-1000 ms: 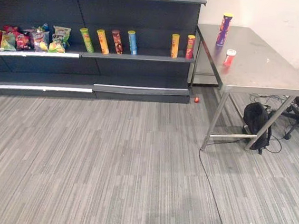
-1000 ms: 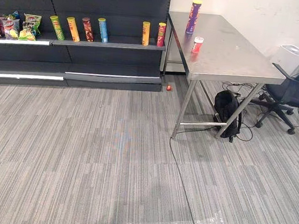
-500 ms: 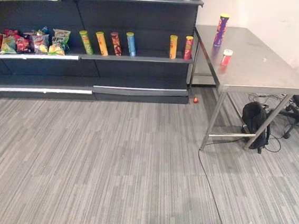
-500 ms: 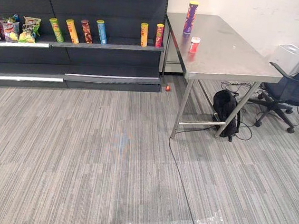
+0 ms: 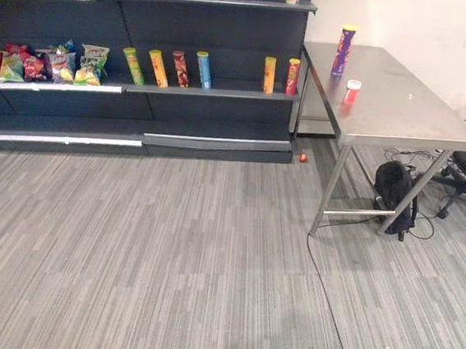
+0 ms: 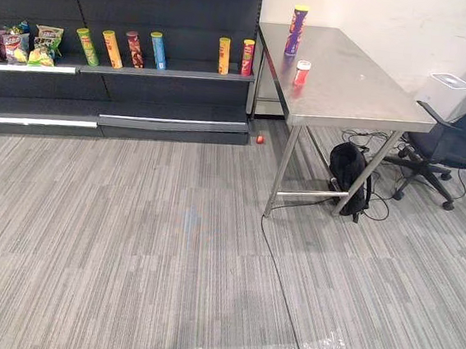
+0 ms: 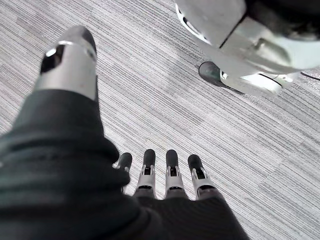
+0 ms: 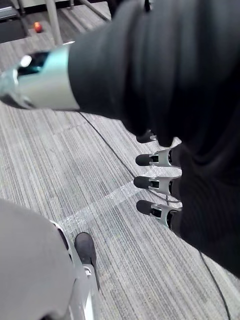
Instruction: Put the gum and the chips on the shelf.
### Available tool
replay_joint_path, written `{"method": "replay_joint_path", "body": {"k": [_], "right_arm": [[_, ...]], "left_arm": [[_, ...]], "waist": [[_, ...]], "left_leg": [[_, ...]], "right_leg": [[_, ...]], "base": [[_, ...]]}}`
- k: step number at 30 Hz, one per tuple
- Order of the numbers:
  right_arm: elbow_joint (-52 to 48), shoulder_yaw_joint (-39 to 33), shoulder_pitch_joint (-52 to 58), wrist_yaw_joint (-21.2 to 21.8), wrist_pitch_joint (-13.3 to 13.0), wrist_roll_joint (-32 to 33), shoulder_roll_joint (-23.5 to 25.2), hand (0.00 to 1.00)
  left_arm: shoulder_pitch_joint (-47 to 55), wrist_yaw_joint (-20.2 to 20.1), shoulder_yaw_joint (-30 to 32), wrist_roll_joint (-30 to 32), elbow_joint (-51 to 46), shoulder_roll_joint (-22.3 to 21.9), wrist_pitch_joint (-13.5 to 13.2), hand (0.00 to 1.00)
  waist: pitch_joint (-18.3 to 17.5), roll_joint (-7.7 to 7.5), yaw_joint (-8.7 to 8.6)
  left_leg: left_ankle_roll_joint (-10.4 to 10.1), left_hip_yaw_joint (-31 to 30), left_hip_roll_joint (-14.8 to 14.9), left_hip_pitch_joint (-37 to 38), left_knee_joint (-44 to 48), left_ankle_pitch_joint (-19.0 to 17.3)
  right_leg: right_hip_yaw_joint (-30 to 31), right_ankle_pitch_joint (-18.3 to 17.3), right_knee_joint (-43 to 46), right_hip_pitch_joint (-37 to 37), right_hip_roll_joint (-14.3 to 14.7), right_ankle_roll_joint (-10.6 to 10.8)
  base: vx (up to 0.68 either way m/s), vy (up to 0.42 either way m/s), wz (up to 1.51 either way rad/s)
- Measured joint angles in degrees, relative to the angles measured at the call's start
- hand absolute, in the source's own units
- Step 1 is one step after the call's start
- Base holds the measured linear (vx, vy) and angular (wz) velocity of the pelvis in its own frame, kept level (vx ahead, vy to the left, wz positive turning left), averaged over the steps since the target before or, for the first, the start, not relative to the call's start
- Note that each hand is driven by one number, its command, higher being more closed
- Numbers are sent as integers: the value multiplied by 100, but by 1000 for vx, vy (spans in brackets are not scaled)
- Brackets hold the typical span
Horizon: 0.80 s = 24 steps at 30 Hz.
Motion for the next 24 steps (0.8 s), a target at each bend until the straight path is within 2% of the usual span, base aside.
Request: {"method": "replay_joint_path", "body": {"k": [1,2,3,4,5,7,8,9,10,13,14,15,16,17,18,19,22,23,24], "right_arm": [[-7,44,-55,206,14,67,-10,0],[-17,113,-78,507,31,302,4,0],[-31,171,-78,666,35,447,-4,0],[-54,213,-80,887,52,641,-39,0],[-169,260,-79,1139,68,894,-74,0],[-253,265,-51,1170,38,902,-78,0],[-250,266,-51,1155,-55,884,-68,0],[-250,269,-49,1148,-113,882,-60,0],[-266,299,-49,1124,-343,845,-58,0],[-474,409,-6,1079,-670,743,-63,0],[-502,419,-8,1065,-712,653,-69,0],[-536,423,-4,1052,-755,587,-84,0],[-535,423,18,1043,-781,587,-149,0],[-511,422,12,1024,-774,581,-176,0],[-392,408,18,999,-731,568,-144,0],[-379,402,-18,985,-713,423,-99,0],[-397,324,-79,826,-703,135,-46,0],[-398,87,-73,749,-691,137,67,0],[-401,43,-71,727,-693,137,90,0]], "left_arm": [[-38,4,101,-18,-25,0,8,0],[-34,-10,262,-61,-108,-5,8,0],[-30,-25,354,-64,-147,-28,6,0],[-19,-60,478,-81,-220,-84,2,0],[-3,-102,647,-225,-246,-168,-17,0],[61,-150,781,-268,-250,-223,-27,0],[97,-224,832,-287,-253,-237,-48,0],[126,-257,825,-286,-255,-241,-75,0],[184,-334,825,-273,-290,-265,-109,0],[303,-432,863,-251,-327,-321,-190,0],[349,-435,900,-240,-348,-336,-210,0],[433,-445,931,-193,-348,-368,-211,0],[537,-460,946,-168,-334,-461,-203,0],[575,-479,951,-168,-324,-482,-190,0],[613,-519,924,-150,-279,-427,-120,0],[633,-552,898,-38,-232,-360,-67,0],[647,-674,797,56,-215,-229,54,0],[594,-691,797,144,-210,-110,118,0],[587,-693,796,198,-194,-92,139,0]], "waist": [[124,-10,2],[202,-71,6],[259,-92,14],[329,-11,28],[475,-41,35],[511,26,25],[553,-45,32],[556,-52,34],[558,-45,31],[560,-7,27],[560,1,26],[567,37,26],[551,150,27],[556,197,19],[589,147,55],[545,76,88],[451,-32,96],[340,-160,106],[338,-174,98]], "left_leg": [[-80,17,95,-317,703,-162],[-85,45,191,-808,1632,-179],[-63,61,271,-1073,2136,-160],[-52,76,419,-1435,2813,-82],[-29,85,611,-1888,3652,51],[-5,98,734,-2117,3988,-159],[-32,97,749,-2140,3809,-250],[-59,94,745,-2138,3569,-272],[-98,52,737,-2111,2762,-220],[-154,-234,798,-2082,1284,149],[-191,-266,853,-2083,1046,234],[-325,-400,958,-2087,767,346],[-420,-496,1106,-2076,689,372],[-621,-477,1144,-2049,789,653],[-588,-373,925,-1961,1064,809],[-417,-277,789,-1948,1349,590],[-234,-127,488,-1627,1383,263],[-127,23,255,-1417,1247,184],[-118,55,207,-1356,1185,179]], "right_leg": [[10,-188,170,-90,3,-51],[10,-240,302,-173,-17,-97],[12,-260,354,-208,-10,-115],[18,-283,450,-255,27,-147],[27,-343,555,-252,55,-183],[53,-374,609,-214,8,-172],[91,-392,621,-140,-112,-144],[111,-415,644,-129,-190,-108],[175,-486,717,-136,-384,1],[314,-623,747,-119,-693,218],[342,-658,747,-106,-749,274],[396,-739,731,-29,-842,400],[531,-825,678,110,-850,539],[587,-882,660,219,-894,630],[700,-962,666,450,-1117,669],[857,-965,1105,444,-1226,646],[966,-841,2280,86,-1358,614],[1176,-660,3032,-263,-1531,510],[1206,-613,3217,-344,-1572,440]], "base": [[-153,-70,4],[-136,-62,3],[-91,-45,-2],[-64,7,-4],[-42,40,-4],[22,73,-6],[81,122,-8],[105,179,-10],[120,243,-10],[136,276,-11],[215,378,-15],[267,417,-17],[291,438,-12],[361,478,-12],[362,422,-14],[359,381,-13],[371,329,-12],[236,219,-15],[271,248,-21]]}}
